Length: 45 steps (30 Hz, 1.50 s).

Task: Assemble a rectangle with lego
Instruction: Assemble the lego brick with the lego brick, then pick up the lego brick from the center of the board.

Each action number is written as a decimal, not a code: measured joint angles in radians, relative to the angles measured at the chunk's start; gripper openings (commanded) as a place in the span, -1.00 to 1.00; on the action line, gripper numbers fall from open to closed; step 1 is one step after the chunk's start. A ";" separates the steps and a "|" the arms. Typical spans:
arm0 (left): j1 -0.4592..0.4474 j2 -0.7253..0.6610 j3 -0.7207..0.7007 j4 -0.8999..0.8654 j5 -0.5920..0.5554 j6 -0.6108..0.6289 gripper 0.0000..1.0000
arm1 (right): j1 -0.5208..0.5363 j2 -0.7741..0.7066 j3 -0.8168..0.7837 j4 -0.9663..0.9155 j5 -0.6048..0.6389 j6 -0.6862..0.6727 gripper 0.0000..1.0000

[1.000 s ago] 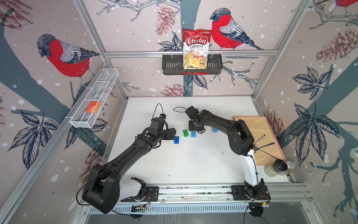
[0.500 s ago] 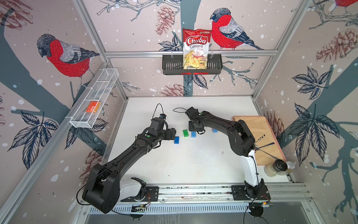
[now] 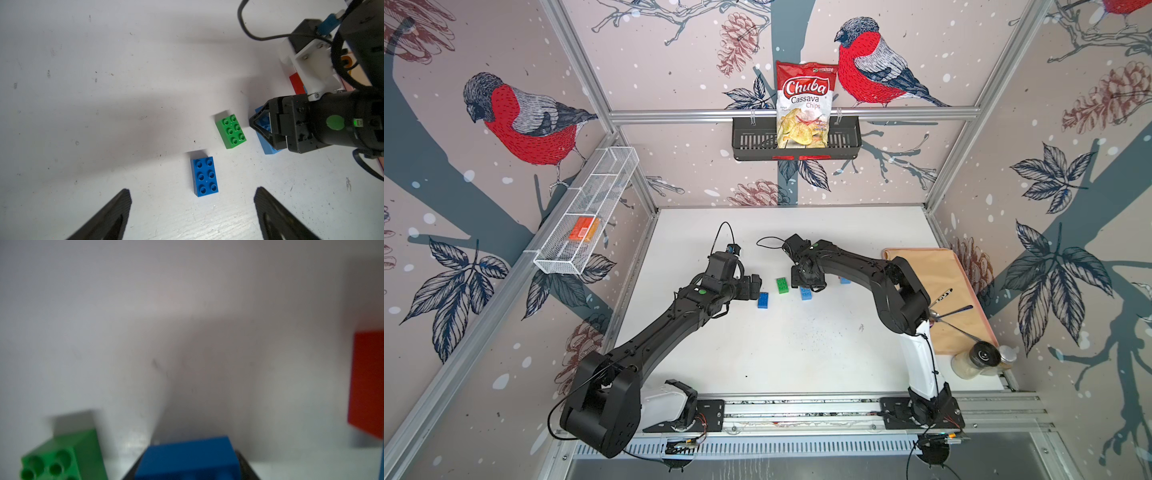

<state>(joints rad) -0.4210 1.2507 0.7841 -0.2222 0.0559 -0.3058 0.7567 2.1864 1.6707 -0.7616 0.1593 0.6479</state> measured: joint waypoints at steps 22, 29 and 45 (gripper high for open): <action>-0.071 0.027 0.036 -0.032 0.026 0.044 0.91 | -0.066 -0.310 -0.050 0.043 -0.039 -0.137 0.58; -0.163 0.198 0.242 -0.123 0.070 0.227 0.84 | -0.177 -0.503 -0.211 0.054 -0.097 -0.170 0.57; -0.255 0.695 0.732 -0.377 -0.081 0.401 0.65 | -0.325 -0.753 -0.505 0.162 -0.288 -0.253 0.57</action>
<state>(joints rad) -0.6762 1.9461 1.5166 -0.5991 -0.0250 0.0948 0.4313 1.4334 1.1656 -0.5999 -0.1287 0.3954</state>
